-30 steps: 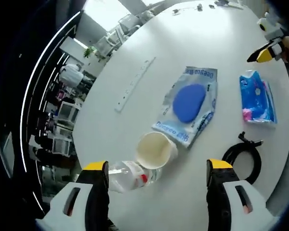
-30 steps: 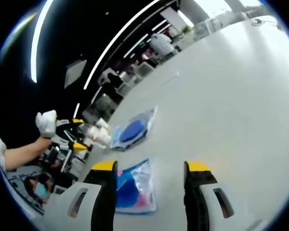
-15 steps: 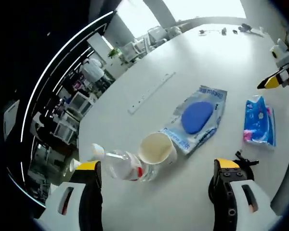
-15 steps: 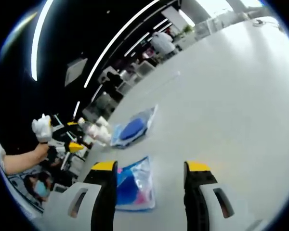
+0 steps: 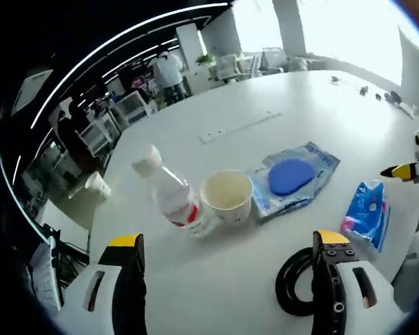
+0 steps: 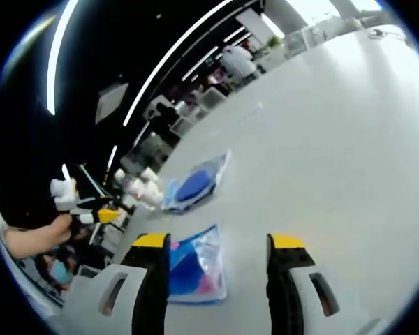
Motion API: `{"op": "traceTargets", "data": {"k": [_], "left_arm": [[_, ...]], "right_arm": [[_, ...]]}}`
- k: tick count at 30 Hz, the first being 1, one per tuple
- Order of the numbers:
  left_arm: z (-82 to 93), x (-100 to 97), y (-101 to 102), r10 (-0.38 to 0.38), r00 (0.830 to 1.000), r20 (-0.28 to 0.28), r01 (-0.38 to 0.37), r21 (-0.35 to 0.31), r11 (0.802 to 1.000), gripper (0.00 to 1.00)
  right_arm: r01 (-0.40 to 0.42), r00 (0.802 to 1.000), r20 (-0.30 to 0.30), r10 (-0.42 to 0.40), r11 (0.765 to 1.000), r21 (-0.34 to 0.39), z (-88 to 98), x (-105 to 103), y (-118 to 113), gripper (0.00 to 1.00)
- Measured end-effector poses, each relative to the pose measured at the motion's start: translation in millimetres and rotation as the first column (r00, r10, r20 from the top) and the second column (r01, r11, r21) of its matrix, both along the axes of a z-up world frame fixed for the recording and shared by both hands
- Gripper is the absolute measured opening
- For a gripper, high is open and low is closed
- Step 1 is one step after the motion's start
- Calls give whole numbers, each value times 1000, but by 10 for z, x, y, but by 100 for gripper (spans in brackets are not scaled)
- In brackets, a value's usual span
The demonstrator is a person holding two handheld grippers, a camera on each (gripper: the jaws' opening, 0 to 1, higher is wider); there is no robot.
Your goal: Arrange the tabletop items into an orderly group along one side of the table until the central work area is clear of visible clutter.
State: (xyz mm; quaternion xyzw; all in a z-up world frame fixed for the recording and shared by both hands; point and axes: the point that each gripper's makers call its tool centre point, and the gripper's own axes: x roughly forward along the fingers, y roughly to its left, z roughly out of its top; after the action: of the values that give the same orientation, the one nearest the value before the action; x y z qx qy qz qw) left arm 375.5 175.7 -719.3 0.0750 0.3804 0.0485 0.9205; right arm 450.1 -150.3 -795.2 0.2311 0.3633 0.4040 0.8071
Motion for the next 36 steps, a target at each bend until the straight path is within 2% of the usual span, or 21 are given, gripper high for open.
{"op": "traceTargets", "data": {"k": [3,4,6,13,25,36], "left_arm": [[22,-25,24,68,997,33,-65,-81,995,97],[35,-35,46,110,993,44,-104,-126,987,97],[40,-44,84,149,987,55,-138,-172,975,97],[20,-84,85,125,991,46,-117,-150,982,97],[0,-120,121,136,990,43,-128,-153,980,97],[-72,-201,-16,114,993,32,-107,-171,980,97]], "right_arm": [[-2,1000,0,2,1000,-3,4,-6,-2,52],[-4,1000,0,4,1000,-4,6,-11,2,52],[-10,1000,2,10,1000,-7,7,-18,13,52],[-18,1000,2,18,1000,-6,22,-39,60,52],[-30,1000,0,30,999,-16,23,-66,79,52],[-55,998,6,55,998,-21,37,-76,139,52]]}}
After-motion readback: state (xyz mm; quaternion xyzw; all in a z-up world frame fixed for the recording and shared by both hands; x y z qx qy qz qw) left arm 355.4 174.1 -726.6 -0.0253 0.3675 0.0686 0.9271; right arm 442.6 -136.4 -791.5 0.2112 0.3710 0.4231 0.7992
